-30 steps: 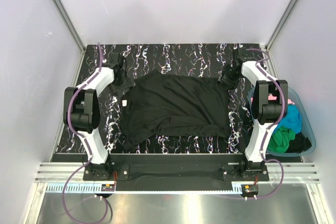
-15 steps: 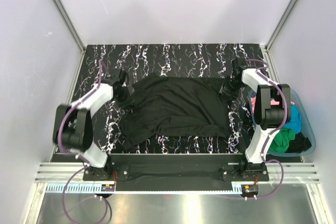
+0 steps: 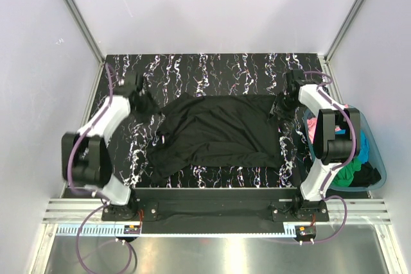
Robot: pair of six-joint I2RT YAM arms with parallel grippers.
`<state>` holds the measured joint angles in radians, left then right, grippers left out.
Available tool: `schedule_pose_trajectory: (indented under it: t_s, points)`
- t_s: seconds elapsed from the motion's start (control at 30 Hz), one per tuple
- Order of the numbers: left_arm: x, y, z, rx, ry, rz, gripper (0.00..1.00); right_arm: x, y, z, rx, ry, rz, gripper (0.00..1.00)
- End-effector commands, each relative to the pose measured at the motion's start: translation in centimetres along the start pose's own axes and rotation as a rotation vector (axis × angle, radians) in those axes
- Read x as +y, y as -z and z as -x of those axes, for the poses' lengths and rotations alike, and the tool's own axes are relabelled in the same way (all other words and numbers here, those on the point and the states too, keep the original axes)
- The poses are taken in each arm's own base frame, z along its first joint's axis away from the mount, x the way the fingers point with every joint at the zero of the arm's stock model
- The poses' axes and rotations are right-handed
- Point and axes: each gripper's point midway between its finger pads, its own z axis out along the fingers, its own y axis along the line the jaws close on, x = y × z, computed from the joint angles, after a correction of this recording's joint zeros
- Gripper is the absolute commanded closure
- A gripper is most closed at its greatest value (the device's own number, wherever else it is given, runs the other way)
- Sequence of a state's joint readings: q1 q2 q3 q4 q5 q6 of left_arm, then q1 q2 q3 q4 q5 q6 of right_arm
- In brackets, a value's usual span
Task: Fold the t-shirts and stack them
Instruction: Flatten the tshirt out
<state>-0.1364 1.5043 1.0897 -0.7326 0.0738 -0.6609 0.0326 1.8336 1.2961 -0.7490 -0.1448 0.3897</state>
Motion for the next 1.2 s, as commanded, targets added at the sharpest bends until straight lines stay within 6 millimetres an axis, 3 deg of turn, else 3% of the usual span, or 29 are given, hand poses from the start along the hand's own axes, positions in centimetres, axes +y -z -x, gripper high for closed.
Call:
schedule_pose_trajectory:
  t_s: [0.0,0.1,0.13,0.2,0.37,0.6,0.77,1.0,1.13,1.17]
  points:
    - [-2.1,-1.7,8.8,-0.207,-0.021,0.008,0.42,1.8,2.2,2.0,-0.068,0.015,0.051,0.48]
    - [-3.2,-3.8,10.7,-0.203,0.015,-0.039,0.48,2.2,2.3,2.3,-0.072,0.006,0.063,0.48]
    - [-3.4,-5.3,10.7,-0.181,0.023,-0.048,0.50,2.3,2.3,2.4,-0.071,-0.003,0.065,0.49]
    - [-4.0,-6.4,10.7,-0.171,0.036,-0.082,0.50,2.6,2.4,2.7,-0.075,-0.005,0.078,0.49]
    - [-3.3,-9.3,9.7,-0.138,0.059,-0.066,0.51,3.0,2.1,3.0,-0.070,-0.006,0.088,0.49]
    - [-2.2,-11.8,9.2,-0.116,0.058,-0.010,0.53,2.8,1.7,3.0,-0.067,-0.003,0.077,0.50]
    - [-2.4,-12.1,9.3,-0.126,0.036,-0.011,0.54,2.6,1.5,3.1,-0.065,-0.002,0.068,0.50]
    - [-2.6,-12.3,9.1,-0.092,-0.002,0.015,0.64,2.9,1.2,4.4,-0.095,-0.014,0.066,0.46]
    - [-3.0,-12.4,9.4,-0.076,-0.020,0.010,0.77,3.1,1.3,6.1,-0.120,-0.003,0.044,0.44]
    - [-3.2,-12.5,9.5,-0.074,-0.026,0.007,0.84,3.4,1.3,6.8,-0.131,-0.002,0.046,0.44]
